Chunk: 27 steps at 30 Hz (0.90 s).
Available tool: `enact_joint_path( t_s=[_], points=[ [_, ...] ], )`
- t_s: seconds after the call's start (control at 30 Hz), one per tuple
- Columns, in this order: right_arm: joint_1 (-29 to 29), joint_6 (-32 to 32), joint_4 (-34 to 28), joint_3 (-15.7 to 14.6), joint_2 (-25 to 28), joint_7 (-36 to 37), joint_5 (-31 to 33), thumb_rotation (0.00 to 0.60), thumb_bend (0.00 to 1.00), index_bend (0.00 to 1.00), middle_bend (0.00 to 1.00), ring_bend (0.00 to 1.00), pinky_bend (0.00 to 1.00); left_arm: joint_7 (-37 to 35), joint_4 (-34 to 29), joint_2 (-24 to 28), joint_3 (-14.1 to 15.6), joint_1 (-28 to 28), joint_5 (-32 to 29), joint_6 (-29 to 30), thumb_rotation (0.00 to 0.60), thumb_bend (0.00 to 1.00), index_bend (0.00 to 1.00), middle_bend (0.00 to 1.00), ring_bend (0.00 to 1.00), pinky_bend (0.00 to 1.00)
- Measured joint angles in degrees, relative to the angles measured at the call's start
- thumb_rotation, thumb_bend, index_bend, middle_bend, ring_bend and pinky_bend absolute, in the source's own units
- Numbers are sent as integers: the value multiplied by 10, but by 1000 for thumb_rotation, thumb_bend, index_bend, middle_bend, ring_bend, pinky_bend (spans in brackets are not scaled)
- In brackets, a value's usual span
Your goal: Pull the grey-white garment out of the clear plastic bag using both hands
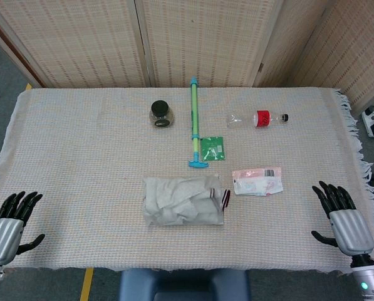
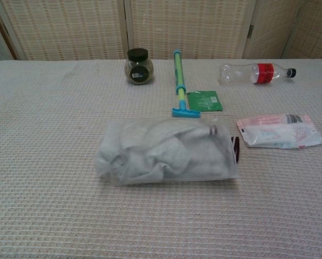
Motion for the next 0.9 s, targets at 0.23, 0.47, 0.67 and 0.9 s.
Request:
enact_joint_path(
  t_s=[0.23,0.47,0.67,0.9],
  points=[
    [-1,3,1,0,2,9,-4,600,20,0,0,0,0,-6,1,-2,11,-3,24,-4,600,220,139,166,52,188],
    [-5,8,-2,-6,4,5,-13,600,19,0,0,0,0,-69,40,-35,34,-12,116,21,600,219,285,703,605,725],
    [-12,21,-5,-4,3,-3,-11,600,19,0,0,0,0,-113,116,-127,47,-29,172,37,600,222,411,1000,978,997],
    [-16,33,-2,1,0,0,-10,600,20,0,0,0,0,-119,152,-209,43,-61,187,17,600,240,440,1000,1000,1000]
  ],
)
